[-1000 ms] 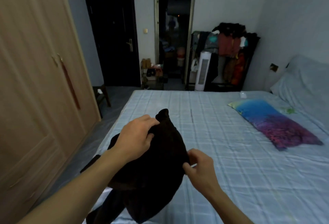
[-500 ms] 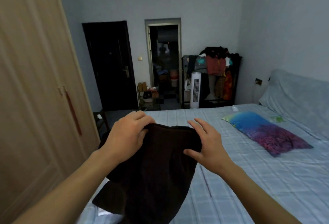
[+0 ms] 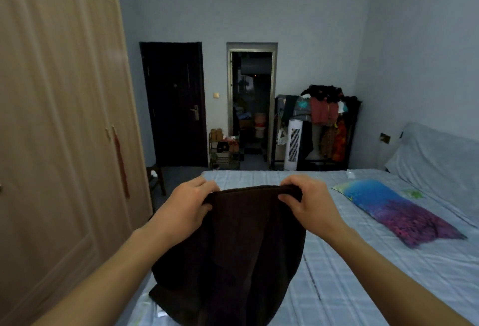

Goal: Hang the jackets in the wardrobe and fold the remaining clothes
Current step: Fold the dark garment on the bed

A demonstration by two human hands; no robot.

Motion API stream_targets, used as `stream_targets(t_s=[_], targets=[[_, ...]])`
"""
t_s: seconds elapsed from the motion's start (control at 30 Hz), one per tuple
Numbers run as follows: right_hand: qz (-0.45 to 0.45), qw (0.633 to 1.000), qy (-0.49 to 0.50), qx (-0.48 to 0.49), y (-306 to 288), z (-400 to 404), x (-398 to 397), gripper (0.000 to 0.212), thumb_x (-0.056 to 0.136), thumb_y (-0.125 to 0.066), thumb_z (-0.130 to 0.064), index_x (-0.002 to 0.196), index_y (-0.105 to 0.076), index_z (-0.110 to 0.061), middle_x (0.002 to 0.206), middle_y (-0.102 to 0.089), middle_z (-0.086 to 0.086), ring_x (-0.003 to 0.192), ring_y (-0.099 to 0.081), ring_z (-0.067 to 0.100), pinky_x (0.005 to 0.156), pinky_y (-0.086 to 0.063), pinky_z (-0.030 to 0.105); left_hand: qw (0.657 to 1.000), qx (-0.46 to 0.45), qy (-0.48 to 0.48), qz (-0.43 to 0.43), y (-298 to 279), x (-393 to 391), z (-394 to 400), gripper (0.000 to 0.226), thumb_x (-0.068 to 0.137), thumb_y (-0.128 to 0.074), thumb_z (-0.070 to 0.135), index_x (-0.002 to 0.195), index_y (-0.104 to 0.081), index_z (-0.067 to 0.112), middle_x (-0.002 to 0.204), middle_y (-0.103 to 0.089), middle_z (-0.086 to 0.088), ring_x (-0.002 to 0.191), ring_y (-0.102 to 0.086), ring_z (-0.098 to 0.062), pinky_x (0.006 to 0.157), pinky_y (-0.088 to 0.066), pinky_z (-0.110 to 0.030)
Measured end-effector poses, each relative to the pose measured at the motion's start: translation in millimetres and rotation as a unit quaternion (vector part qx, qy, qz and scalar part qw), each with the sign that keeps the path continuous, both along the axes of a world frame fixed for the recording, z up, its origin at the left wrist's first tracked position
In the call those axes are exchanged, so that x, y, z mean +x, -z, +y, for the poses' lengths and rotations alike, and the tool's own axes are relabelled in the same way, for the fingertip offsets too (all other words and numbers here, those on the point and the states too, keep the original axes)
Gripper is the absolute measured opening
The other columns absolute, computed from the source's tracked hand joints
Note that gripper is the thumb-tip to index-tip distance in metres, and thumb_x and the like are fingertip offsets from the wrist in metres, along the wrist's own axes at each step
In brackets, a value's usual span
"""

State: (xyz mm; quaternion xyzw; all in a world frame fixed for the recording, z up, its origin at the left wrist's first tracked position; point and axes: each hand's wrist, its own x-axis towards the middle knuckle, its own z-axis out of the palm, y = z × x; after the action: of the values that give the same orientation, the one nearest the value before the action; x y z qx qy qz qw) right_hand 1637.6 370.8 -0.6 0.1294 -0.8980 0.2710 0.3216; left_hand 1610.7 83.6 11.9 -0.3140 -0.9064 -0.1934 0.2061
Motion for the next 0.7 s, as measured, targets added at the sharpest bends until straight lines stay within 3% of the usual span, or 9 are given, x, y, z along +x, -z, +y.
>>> stream_targets(t_s=[0.17, 0.27, 0.4, 0.5, 0.6, 0.7], targets=[[0.050, 0.998, 0.036, -0.024, -15, -12, 6, 0.013, 0.081, -0.077, -0.013, 0.089, -0.069, -0.021, 0.084, -0.066, -0.010, 0.082, -0.062, 0.006, 0.077, -0.049, 0.021, 1.000, 0.014, 0.013, -0.024, 11, 4, -9, 0.036, 0.086, -0.070, 0.015, 0.116, -0.057, 0.031, 0.103, -0.056, 0.014, 0.098, -0.056, -0.008, 0.086, -0.050, -0.032], [0.042, 0.997, 0.061, -0.021, -17, -13, 11, 0.014, 0.080, -0.077, -0.012, 0.089, -0.070, -0.020, 0.085, -0.068, -0.009, 0.082, -0.063, 0.007, 0.077, -0.048, 0.019, 0.997, -0.052, 0.011, -0.063, 34, 13, -14, 0.037, 0.082, -0.069, 0.027, 0.112, -0.049, 0.038, 0.104, -0.057, 0.019, 0.097, -0.056, -0.004, 0.076, -0.046, -0.026], [0.025, 0.995, 0.098, -0.024, -7, -3, 21, 0.014, 0.079, -0.078, -0.010, 0.083, -0.070, -0.021, 0.079, -0.066, -0.010, 0.077, -0.061, 0.005, 0.074, -0.048, 0.022, 0.990, -0.105, -0.021, -0.090, 70, 18, -26, 0.025, 0.083, -0.065, 0.032, 0.100, -0.047, 0.031, 0.100, -0.057, 0.013, 0.096, -0.058, -0.011, 0.070, -0.041, -0.029], [0.013, 0.992, 0.119, -0.044, 2, 7, 28, 0.017, 0.077, -0.079, -0.008, 0.080, -0.069, -0.021, 0.077, -0.067, -0.012, 0.077, -0.062, 0.004, 0.073, -0.050, 0.024, 0.994, -0.015, 0.005, -0.104, 77, 12, -35, 0.022, 0.082, -0.071, 0.028, 0.091, -0.052, 0.033, 0.089, -0.062, 0.013, 0.085, -0.059, -0.007, 0.072, -0.046, -0.027], [0.009, 0.988, 0.134, -0.081, 7, 16, 35, 0.017, 0.076, -0.080, -0.008, 0.079, -0.070, -0.021, 0.076, -0.070, -0.011, 0.076, -0.065, 0.005, 0.074, -0.051, 0.025, 0.991, 0.096, 0.007, -0.091, 68, 8, -37, 0.026, 0.076, -0.076, 0.016, 0.084, -0.058, 0.033, 0.076, -0.063, 0.015, 0.072, -0.060, -0.001, 0.062, -0.043, -0.017], [0.013, 0.986, 0.133, -0.099, 5, 25, 45, 0.017, 0.077, -0.079, -0.008, 0.080, -0.070, -0.022, 0.077, -0.070, -0.011, 0.076, -0.065, 0.003, 0.073, -0.050, 0.022, 0.984, 0.169, -0.007, -0.063, 52, 6, -31, 0.027, 0.075, -0.076, 0.009, 0.083, -0.061, 0.030, 0.075, -0.063, 0.014, 0.070, -0.061, -0.002, 0.061, -0.049, -0.024]])
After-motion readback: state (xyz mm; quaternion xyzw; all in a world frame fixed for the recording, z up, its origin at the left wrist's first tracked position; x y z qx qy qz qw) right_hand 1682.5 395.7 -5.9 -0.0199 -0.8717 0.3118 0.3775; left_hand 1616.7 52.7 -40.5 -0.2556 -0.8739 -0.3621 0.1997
